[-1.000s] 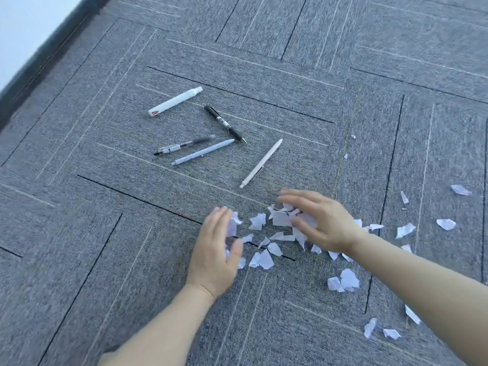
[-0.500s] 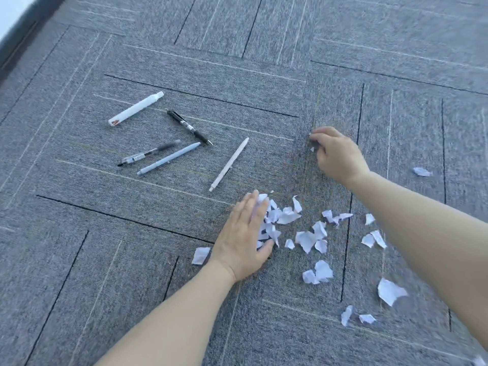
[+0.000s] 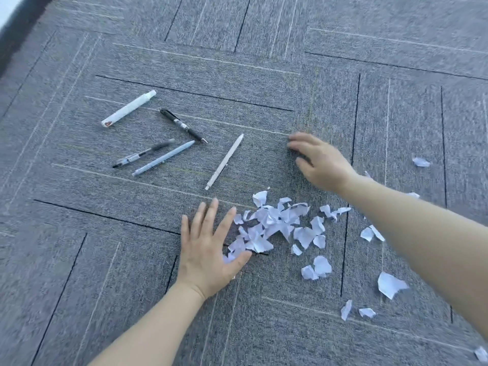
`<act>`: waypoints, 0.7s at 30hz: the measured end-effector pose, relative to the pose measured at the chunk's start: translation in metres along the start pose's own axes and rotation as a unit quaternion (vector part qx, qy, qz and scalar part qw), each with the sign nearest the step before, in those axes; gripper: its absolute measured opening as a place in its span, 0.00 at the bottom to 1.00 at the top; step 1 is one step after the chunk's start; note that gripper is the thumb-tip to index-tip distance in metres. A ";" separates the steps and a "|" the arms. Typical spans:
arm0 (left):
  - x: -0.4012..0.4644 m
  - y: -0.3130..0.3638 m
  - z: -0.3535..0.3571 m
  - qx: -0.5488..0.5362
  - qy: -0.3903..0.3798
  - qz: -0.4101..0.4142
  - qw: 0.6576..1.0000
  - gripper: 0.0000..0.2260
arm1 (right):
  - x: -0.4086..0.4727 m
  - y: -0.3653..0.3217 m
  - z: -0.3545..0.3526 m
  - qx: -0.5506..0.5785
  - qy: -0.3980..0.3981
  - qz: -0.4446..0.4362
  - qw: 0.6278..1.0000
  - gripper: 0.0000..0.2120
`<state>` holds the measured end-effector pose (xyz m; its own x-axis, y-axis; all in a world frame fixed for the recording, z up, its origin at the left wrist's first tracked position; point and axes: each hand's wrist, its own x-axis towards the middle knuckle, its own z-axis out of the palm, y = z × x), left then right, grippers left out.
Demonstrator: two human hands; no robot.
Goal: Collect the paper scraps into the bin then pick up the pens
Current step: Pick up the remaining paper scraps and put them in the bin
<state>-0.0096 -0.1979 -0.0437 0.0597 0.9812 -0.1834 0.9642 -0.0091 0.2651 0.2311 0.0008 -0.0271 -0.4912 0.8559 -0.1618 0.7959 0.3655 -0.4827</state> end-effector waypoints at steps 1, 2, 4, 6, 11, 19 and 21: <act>-0.007 -0.005 0.002 0.002 -0.011 0.003 1.000 0.39 | -0.015 -0.003 0.006 -0.002 -0.018 -0.024 1.000 0.20; -0.012 -0.008 0.004 0.001 -0.022 0.012 1.000 0.41 | -0.031 -0.006 0.012 -0.005 -0.039 -0.048 0.998 0.20; -0.016 -0.005 0.009 0.005 -0.041 0.041 0.998 0.46 | -0.065 -0.011 0.020 -0.003 -0.070 -0.080 0.994 0.21; -0.011 0.008 0.014 0.019 -0.053 0.079 0.995 0.48 | -0.093 -0.010 0.022 0.021 -0.047 -0.092 0.994 0.22; 0.028 0.040 0.020 -0.005 -0.047 0.107 0.993 0.46 | -0.138 0.002 0.035 -0.072 -0.013 -0.053 0.996 0.43; 0.070 0.066 0.018 0.003 -0.017 0.192 0.981 0.33 | -0.131 -0.008 0.067 -0.134 -0.010 -0.076 0.988 0.46; 0.069 0.066 0.021 -0.003 0.029 0.194 0.981 0.25 | -0.113 -0.012 0.067 -0.124 0.027 -0.080 0.989 0.39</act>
<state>0.0632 -0.1348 -0.0593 0.4064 0.9136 -0.0131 0.8705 -0.3828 0.3094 0.2540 -0.1249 -0.0607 -0.6035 0.7957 -0.0519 0.7754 0.5704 -0.2709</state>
